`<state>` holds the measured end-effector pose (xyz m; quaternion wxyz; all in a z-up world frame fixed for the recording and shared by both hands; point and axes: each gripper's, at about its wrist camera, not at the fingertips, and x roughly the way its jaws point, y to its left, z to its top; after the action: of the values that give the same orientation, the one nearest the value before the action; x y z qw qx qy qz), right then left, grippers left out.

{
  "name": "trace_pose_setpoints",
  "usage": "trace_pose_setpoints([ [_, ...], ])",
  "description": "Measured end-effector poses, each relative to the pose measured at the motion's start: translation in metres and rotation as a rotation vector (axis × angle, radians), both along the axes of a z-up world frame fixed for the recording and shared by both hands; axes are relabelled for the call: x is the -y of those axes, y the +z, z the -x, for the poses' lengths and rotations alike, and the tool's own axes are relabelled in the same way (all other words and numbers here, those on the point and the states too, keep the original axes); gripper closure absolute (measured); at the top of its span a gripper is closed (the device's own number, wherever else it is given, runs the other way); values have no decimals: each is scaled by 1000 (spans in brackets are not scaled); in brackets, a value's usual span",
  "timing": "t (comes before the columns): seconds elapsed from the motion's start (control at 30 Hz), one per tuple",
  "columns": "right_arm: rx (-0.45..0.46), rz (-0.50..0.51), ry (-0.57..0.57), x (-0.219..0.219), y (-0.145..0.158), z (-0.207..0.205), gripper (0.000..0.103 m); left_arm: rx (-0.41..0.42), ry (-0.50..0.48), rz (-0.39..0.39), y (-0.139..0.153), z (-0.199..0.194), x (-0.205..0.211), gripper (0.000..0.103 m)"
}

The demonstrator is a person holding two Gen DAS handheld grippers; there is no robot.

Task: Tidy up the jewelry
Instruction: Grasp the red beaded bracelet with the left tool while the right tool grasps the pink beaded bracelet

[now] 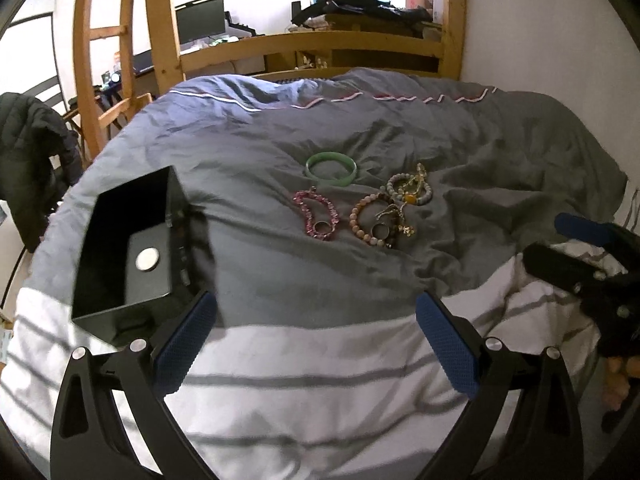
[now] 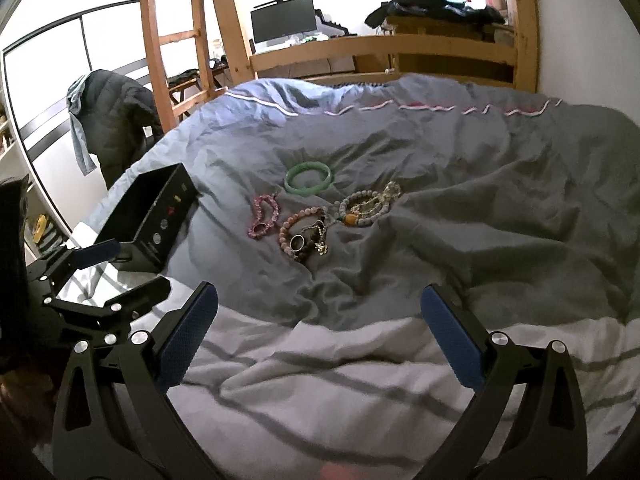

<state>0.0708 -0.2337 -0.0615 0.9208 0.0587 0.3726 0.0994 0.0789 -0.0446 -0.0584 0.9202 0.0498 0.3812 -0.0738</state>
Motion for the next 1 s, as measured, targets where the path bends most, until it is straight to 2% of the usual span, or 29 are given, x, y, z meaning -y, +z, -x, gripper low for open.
trace_pose_setpoints([
  [0.07,-15,-15,10,-3,-10,-17,3,-6,-8,9,-7,-15,4,5],
  [0.17,-33,-69,43,-7,-20,-40,7,-41,-19,38,-17,-44,8,20],
  [0.2,-34,-80,55,-8,-22,-48,8,-51,-19,47,-21,-54,8,21],
  [0.33,-43,-85,78,-15,-34,-80,29,-85,-9,68,-41,-94,6,32],
  [0.4,-48,-94,77,-16,-40,-94,37,-87,1,80,-47,-109,3,33],
  [0.47,-69,-122,69,-15,-49,-113,49,-93,8,102,-54,-126,2,33],
  [0.6,-116,-161,58,-15,-66,-140,59,-90,32,127,-63,-153,-1,33],
  [0.63,-132,-163,66,-18,-70,-144,65,-100,37,147,-66,-161,-2,33],
  [0.7,-144,-135,76,-25,-76,-148,69,-119,48,139,-73,-169,-2,37],
  [0.73,-142,-127,83,-27,-77,-149,77,-120,46,132,-74,-169,0,37],
  [0.77,-137,-120,86,-29,-76,-148,84,-117,42,128,-75,-170,1,41],
  [0.8,-129,-113,84,-30,-75,-148,88,-114,36,127,-75,-169,1,53],
  [0.83,-121,-113,82,-30,-74,-147,92,-118,26,135,-74,-170,2,60],
  [0.9,-105,-119,78,-29,-72,-145,93,-121,27,151,-73,-169,-1,77],
  [1.0,-75,-131,76,-26,-67,-141,94,-127,24,184,-71,-169,-5,90],
])
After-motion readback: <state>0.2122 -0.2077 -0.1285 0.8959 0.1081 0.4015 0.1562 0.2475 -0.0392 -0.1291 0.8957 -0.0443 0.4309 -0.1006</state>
